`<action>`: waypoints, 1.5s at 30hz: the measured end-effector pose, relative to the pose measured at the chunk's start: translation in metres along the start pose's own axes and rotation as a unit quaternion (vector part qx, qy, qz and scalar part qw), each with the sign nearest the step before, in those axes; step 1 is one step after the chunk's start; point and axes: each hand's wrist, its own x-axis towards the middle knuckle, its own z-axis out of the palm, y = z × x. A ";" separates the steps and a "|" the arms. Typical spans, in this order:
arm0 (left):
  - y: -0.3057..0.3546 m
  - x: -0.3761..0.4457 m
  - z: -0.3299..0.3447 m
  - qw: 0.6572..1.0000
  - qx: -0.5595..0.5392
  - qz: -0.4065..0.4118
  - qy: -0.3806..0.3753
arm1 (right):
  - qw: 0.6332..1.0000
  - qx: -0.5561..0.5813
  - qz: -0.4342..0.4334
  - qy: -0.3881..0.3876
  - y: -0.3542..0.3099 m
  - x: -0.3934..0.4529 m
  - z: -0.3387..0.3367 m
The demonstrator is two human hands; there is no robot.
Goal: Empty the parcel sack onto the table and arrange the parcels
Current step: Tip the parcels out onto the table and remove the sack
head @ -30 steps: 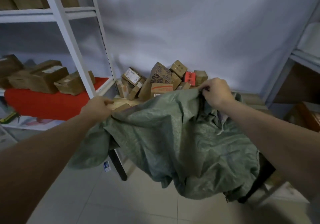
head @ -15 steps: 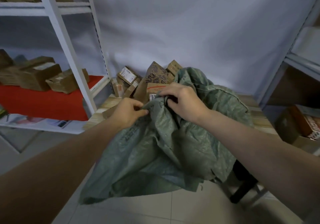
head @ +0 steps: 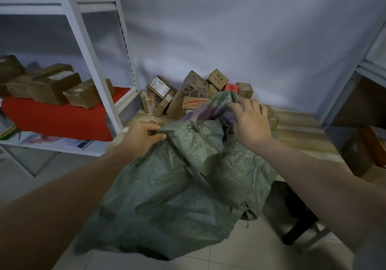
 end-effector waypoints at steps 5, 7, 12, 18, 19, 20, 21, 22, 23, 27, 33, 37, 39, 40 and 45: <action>-0.007 -0.006 -0.015 1.000 0.003 0.000 -0.006 | 0.959 0.078 0.224 -0.157 0.014 0.007 0.018; -0.010 -0.007 -0.022 1.000 0.012 -0.003 -0.012 | 0.938 0.093 0.249 -0.221 0.022 0.005 0.029; -0.020 -0.013 -0.039 1.000 0.017 -0.022 0.000 | 0.917 0.131 0.259 -0.273 0.021 -0.002 0.049; -0.025 -0.017 -0.047 0.999 0.026 -0.034 -0.029 | 0.935 0.184 0.158 -0.258 0.004 0.002 0.057; -0.024 -0.018 -0.048 0.999 0.022 -0.039 -0.028 | 0.937 0.160 0.142 -0.277 0.001 0.002 0.059; -0.024 -0.018 -0.048 0.999 0.017 -0.046 -0.025 | 0.940 0.132 0.128 -0.287 -0.001 0.002 0.061; -0.025 -0.019 -0.049 0.998 0.012 -0.052 -0.019 | 0.943 0.108 0.114 -0.292 -0.003 0.000 0.062; -0.027 -0.021 -0.050 0.998 0.007 -0.060 -0.011 | 0.945 0.093 0.102 -0.296 -0.005 -0.002 0.062; -0.029 -0.022 -0.051 0.997 0.002 -0.071 -0.005 | 0.947 0.088 0.094 -0.295 -0.006 -0.004 0.064; -0.041 -0.025 -0.056 0.992 0.009 -0.120 0.030 | 0.947 0.229 0.072 -0.213 -0.007 -0.004 0.065; -0.052 -0.010 -0.056 0.963 0.153 -0.168 0.146 | 0.883 0.447 0.000 -0.143 -0.030 0.013 0.029; -0.010 -0.005 -0.032 0.986 0.081 -0.042 0.136 | 0.886 0.437 -0.068 -0.136 -0.045 0.021 0.010; 0.008 -0.008 -0.022 0.994 0.034 -0.014 0.105 | 0.887 0.433 -0.092 -0.127 -0.050 0.022 0.001; 0.014 -0.010 -0.019 0.996 0.011 -0.009 0.092 | 0.890 0.428 -0.104 -0.120 -0.052 0.023 -0.002; 0.019 -0.015 -0.014 0.999 0.020 0.024 0.005 | 0.899 0.406 -0.120 -0.111 -0.047 0.025 -0.015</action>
